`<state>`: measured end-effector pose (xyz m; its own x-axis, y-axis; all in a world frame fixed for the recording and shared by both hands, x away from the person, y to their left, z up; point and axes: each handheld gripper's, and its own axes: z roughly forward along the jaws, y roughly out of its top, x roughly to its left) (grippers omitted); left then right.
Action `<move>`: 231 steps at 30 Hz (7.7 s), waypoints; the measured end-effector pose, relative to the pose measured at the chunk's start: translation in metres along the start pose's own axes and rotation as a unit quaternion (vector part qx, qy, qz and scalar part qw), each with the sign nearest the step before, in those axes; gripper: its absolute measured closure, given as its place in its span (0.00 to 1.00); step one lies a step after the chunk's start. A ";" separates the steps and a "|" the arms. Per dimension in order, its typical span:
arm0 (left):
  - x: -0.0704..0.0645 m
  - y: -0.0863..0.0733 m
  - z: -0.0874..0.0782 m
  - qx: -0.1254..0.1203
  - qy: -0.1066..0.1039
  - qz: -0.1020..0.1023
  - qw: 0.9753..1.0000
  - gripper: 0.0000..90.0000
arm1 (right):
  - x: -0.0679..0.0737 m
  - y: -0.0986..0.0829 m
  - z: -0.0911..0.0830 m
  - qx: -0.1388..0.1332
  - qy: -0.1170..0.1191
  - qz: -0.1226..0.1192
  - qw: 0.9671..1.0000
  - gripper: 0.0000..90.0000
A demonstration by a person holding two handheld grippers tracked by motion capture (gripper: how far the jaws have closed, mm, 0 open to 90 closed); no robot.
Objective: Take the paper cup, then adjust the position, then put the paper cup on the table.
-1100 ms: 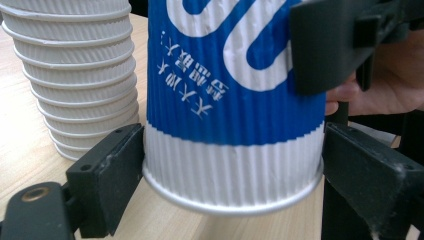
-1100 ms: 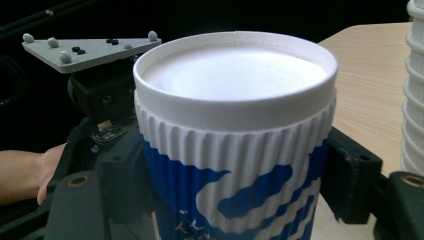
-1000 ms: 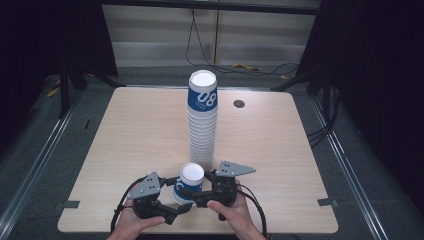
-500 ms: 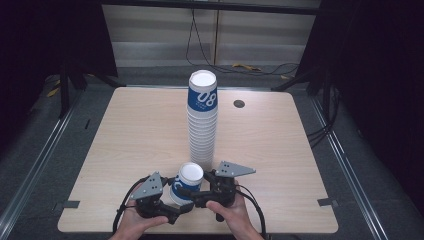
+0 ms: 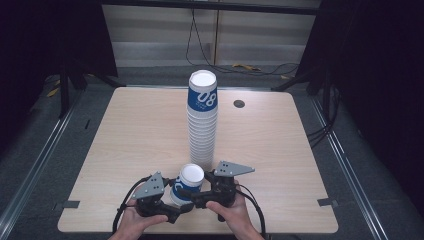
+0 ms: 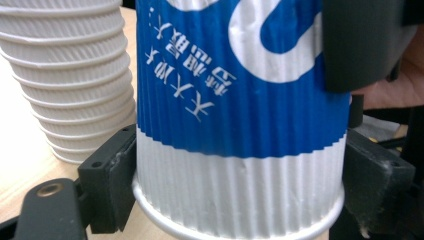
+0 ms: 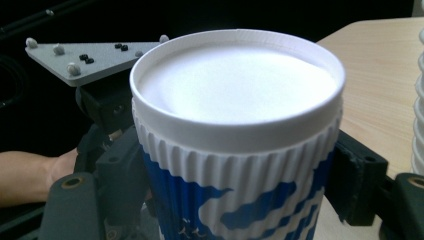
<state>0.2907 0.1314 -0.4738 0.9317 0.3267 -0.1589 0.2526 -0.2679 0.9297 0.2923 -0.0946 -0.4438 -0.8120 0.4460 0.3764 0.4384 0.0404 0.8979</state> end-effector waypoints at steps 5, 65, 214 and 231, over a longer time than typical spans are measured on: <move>0.002 0.000 -0.002 0.002 -0.003 -0.004 1.000 0.18 | 0.000 0.004 -0.002 0.004 -0.005 -0.008 1.000 0.20; 0.019 0.017 -0.021 0.139 0.025 0.050 0.989 0.20 | -0.019 0.016 -0.026 0.144 -0.015 -0.068 0.987 0.15; 0.016 0.022 -0.046 -0.042 -0.007 -0.015 0.999 0.17 | -0.034 -0.010 -0.024 0.128 0.052 -0.056 0.989 0.31; 0.018 0.019 -0.046 -0.056 -0.009 -0.022 0.998 0.17 | -0.033 -0.011 -0.020 0.080 0.084 -0.065 0.991 0.31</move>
<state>0.3007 0.1735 -0.4436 0.9252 0.3192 -0.2052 0.2631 -0.1499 0.9530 0.3062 -0.1277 -0.4612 -0.9127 0.2724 0.3046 0.3701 0.2348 0.8988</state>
